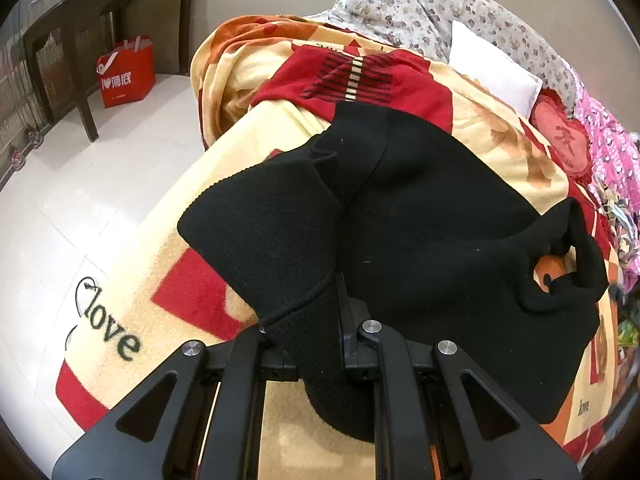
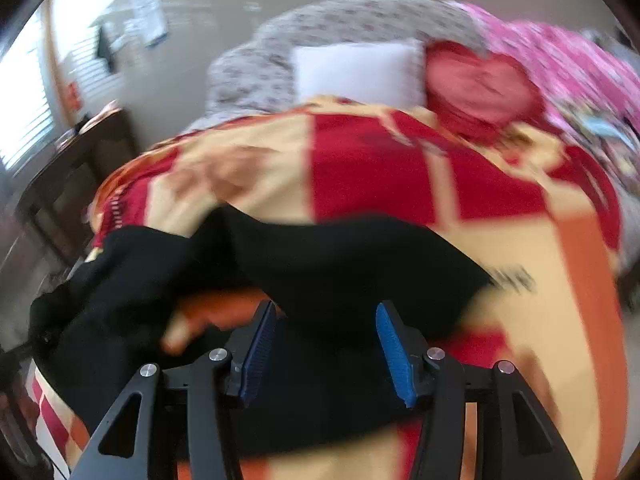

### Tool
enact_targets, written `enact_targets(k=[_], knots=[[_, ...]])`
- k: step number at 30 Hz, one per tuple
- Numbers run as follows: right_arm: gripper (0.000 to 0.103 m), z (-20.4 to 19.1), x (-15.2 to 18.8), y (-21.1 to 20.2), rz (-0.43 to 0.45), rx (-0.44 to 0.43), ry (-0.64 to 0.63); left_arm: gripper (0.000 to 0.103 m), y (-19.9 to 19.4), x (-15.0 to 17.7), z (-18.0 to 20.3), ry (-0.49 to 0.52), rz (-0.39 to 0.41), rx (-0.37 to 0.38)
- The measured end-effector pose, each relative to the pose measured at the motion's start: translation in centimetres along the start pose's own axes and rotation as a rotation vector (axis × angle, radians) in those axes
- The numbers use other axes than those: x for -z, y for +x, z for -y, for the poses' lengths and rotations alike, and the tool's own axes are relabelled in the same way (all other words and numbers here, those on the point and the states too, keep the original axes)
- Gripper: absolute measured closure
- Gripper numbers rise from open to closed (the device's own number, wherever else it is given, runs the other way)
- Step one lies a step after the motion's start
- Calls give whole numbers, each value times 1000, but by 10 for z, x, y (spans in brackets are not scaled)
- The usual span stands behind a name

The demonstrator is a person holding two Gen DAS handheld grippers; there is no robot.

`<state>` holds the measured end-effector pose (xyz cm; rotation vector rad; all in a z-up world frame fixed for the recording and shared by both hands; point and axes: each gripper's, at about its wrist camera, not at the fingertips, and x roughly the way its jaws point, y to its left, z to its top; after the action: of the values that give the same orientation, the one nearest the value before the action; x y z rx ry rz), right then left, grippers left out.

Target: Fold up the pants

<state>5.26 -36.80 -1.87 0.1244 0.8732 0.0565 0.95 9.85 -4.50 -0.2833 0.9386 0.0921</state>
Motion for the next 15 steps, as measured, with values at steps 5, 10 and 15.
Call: enact_targets(k=[5, 10, 15], knots=[[53, 39, 21, 15, -50, 35, 121, 94, 1, 0, 1, -7, 0, -2], [66, 27, 20, 26, -25, 59, 85, 94, -1, 1, 2, -6, -4, -8], [97, 23, 26, -3, 59, -28, 101, 94, -9, 2, 0, -18, -7, 22]])
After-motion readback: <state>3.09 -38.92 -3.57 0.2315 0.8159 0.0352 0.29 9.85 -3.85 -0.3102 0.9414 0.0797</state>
